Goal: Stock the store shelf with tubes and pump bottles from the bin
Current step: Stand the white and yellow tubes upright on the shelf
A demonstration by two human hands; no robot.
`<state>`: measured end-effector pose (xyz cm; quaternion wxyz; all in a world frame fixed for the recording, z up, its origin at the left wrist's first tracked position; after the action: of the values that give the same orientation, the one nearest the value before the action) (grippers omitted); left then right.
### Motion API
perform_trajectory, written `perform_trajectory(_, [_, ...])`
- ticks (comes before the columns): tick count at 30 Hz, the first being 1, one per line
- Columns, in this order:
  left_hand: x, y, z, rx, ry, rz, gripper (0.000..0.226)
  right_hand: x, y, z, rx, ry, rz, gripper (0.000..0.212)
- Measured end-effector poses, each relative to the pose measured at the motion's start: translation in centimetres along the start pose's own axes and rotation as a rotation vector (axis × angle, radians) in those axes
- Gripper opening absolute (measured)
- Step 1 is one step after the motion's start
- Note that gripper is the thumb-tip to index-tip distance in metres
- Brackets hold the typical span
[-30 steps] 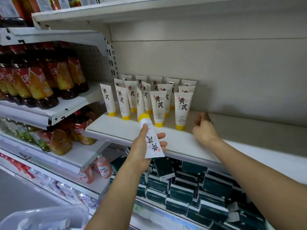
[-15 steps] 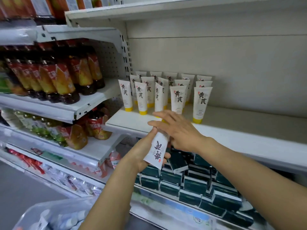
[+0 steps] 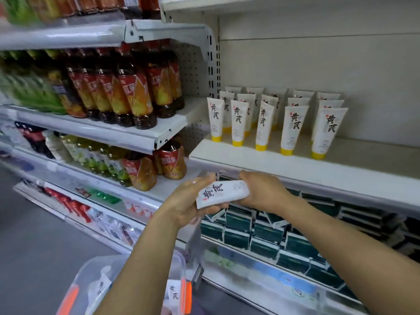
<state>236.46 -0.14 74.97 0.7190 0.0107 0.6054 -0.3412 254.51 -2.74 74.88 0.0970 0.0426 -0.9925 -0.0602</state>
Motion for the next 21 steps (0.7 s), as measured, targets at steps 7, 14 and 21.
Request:
perform_trajectory(7, [-1.4, 0.0, -3.9, -0.242, 0.141, 0.17, 0.031, 4.0, 0.2, 1.2, 0.204, 0.642, 0.022, 0.02])
perform_trajectory(14, [-4.3, 1.8, -5.1, -0.273, 0.051, 0.283, 0.035, 4.9, 2.7, 2.5, 0.319, 1.055, 0.188, 0.028])
perform_trajectory(21, [-7.2, 4.7, -4.0, -0.162, 0.008, 0.391, 0.016, 3.6, 8.4, 1.3, -0.055, 1.189, 0.218, 0.031])
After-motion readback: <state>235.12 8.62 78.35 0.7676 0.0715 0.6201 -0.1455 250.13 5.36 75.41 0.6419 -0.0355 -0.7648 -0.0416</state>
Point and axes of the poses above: each hand's wrist, its own y-axis towards the middle knuckle, its own z-axis out of the palm, x = y × z, the point moved 3 cm from there along y, towards the middle knuckle
